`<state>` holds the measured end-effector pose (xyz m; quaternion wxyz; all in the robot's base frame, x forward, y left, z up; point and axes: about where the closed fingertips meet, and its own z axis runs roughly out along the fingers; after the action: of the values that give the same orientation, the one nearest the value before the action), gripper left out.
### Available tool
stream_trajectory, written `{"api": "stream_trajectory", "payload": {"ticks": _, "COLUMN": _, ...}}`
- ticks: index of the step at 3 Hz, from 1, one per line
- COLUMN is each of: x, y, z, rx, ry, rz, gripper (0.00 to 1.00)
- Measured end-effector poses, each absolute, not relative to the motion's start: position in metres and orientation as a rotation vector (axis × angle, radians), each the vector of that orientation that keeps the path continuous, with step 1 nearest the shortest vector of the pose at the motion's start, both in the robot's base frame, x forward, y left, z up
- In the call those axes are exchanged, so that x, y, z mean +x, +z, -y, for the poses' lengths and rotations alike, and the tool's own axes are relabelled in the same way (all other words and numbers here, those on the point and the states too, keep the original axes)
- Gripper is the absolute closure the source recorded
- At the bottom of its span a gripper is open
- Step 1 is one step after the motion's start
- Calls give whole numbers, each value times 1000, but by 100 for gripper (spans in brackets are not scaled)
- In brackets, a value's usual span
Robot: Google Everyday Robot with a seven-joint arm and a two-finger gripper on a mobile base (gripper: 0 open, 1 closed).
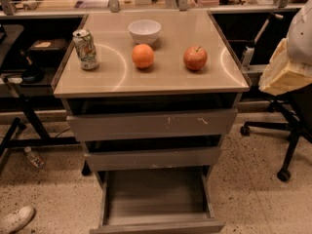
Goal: Close bottom drawer
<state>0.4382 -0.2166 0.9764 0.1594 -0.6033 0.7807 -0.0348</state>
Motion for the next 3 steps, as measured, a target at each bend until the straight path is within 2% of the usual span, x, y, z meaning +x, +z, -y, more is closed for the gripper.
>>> {"api": "stream_trajectory", "payload": {"ticks": 1, "x": 438, "y": 976, "z": 216, "rx": -1720, "ry": -110, "rz": -2227, "gripper": 100}}
{"api": "stream_trajectory", "payload": {"ticks": 3, "x": 401, "y": 898, "z": 206, "rx": -1689, "ry": -66, "rz": -2310, "gripper": 100}}
